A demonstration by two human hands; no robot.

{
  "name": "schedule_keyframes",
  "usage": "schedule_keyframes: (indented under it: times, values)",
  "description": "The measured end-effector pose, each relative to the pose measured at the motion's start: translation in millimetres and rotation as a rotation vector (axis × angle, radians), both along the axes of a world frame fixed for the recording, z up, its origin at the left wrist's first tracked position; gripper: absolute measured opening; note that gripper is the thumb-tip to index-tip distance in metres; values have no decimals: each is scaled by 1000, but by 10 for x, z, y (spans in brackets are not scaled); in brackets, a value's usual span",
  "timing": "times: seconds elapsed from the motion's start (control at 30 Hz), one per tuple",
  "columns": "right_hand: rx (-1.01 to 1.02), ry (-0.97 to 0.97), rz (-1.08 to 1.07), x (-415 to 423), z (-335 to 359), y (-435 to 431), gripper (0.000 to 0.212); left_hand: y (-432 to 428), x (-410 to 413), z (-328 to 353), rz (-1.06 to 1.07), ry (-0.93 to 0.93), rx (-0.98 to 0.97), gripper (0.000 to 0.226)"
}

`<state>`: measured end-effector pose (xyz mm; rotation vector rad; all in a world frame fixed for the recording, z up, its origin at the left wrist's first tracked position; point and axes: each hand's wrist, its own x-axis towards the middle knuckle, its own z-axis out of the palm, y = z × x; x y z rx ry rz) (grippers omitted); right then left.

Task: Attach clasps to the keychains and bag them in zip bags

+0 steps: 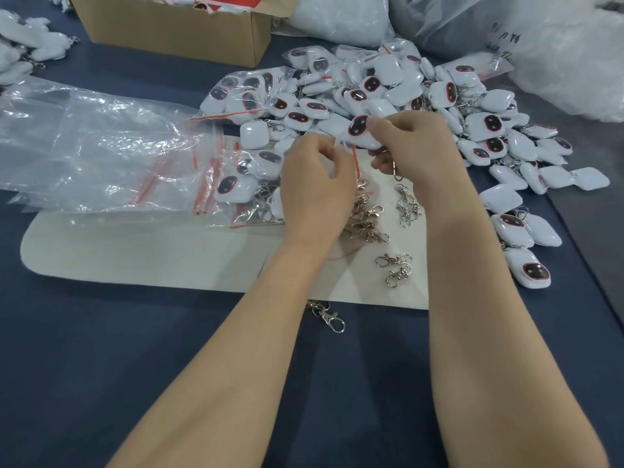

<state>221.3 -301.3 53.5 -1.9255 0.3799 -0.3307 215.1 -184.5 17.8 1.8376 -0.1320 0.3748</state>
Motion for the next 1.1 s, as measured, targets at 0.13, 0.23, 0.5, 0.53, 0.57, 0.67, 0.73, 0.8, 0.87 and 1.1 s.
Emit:
schedule_keyframes:
  times: [0.13, 0.23, 0.5, 0.53, 0.57, 0.67, 0.73, 0.8, 0.87, 1.1]
  values:
    - [-74, 95, 75, -43, 64, 17, 25, 8, 6, 12, 11, -18, -53, 12]
    - [-38, 120, 173, -61, 50, 123, 9, -3, -21, 18, -1, -120, -36, 13]
    - [40, 159, 474, -87, 5, 265, 33, -9, -63, 24, -1, -363, 55, 13]
    - [3, 155, 486, -95, -4, 267, 34, -11, -68, 28, -8, -362, 47, 14]
    - [6, 147, 503, -104, -2, 272, 36, -10, -68, 31, -12, -357, 35, 14]
    - [184, 115, 484, -101, 11, 265, 36, 0, -45, 26, -14, -335, 31, 15]
    - [220, 48, 258, -51, -7, 221, 31, -2, -29, 2, -21, -314, 80, 13]
    - [14, -14, -59, 29, -81, 101, 27, -13, -20, -28, -54, -276, 156, 12]
    - [-344, 39, -251, 61, -220, -66, 32, -29, -14, -61, -83, -250, 238, 12]
    - [-545, 413, -310, 29, -473, -129, 44, -40, -18, -77, -89, -249, 306, 7]
